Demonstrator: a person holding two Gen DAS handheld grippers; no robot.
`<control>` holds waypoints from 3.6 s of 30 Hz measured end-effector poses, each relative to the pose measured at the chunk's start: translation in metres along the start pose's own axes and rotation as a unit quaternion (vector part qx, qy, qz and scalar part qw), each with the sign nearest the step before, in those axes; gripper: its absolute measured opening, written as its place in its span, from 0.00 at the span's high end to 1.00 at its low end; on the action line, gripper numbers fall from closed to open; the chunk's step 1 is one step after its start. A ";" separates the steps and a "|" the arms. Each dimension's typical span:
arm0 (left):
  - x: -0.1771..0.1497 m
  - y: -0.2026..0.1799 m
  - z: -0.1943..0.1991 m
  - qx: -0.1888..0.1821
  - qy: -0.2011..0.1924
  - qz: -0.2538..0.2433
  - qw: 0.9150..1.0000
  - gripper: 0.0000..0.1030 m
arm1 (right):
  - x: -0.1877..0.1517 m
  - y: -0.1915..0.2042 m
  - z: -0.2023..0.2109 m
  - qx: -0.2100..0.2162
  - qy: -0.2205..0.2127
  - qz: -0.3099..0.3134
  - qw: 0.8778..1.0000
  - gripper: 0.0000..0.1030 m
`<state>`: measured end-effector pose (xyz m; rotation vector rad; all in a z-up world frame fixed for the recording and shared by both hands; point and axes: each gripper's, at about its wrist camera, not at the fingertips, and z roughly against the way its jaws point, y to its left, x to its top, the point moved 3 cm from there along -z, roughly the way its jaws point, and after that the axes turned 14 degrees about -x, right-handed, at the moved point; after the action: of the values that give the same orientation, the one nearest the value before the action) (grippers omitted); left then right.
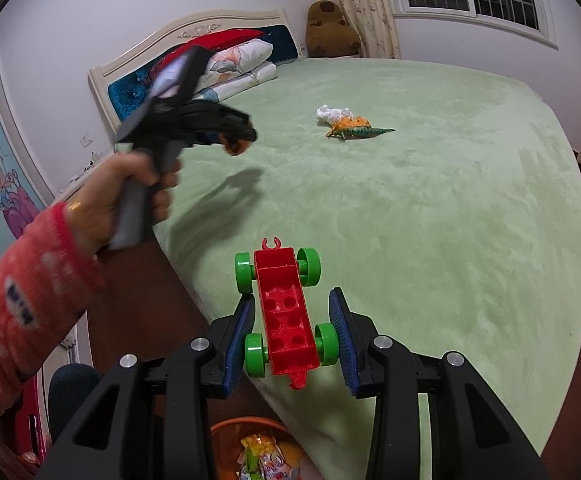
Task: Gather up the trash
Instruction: 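Hold the red car with the right tool while the left tool grasps the orange sock, then carry the sock and red car over the bin and release both, then move both tools back over the bed toward the dinosaur and tissue, then grasp the orange toy dinosaur with the right tool and lift it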
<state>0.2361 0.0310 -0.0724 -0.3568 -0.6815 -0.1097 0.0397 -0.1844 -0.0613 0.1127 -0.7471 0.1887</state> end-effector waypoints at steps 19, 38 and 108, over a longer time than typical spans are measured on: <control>-0.221 -0.047 0.118 -0.072 0.064 -0.037 0.995 0.71 | -0.055 0.053 0.033 0.028 0.030 0.056 0.998 0.63; -0.396 -0.053 -0.001 -0.083 0.307 0.029 0.948 0.71 | -0.221 0.049 -0.079 -0.024 0.287 0.051 0.956 0.63; -0.177 0.027 0.078 -0.008 0.044 0.068 0.997 0.15 | 0.234 0.014 -0.264 -0.148 0.017 0.169 0.974 0.19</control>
<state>0.0586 0.0811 -0.1366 -0.4102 -0.5683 -0.0003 0.3799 -0.0954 -0.0927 -0.3020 -0.7498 0.3987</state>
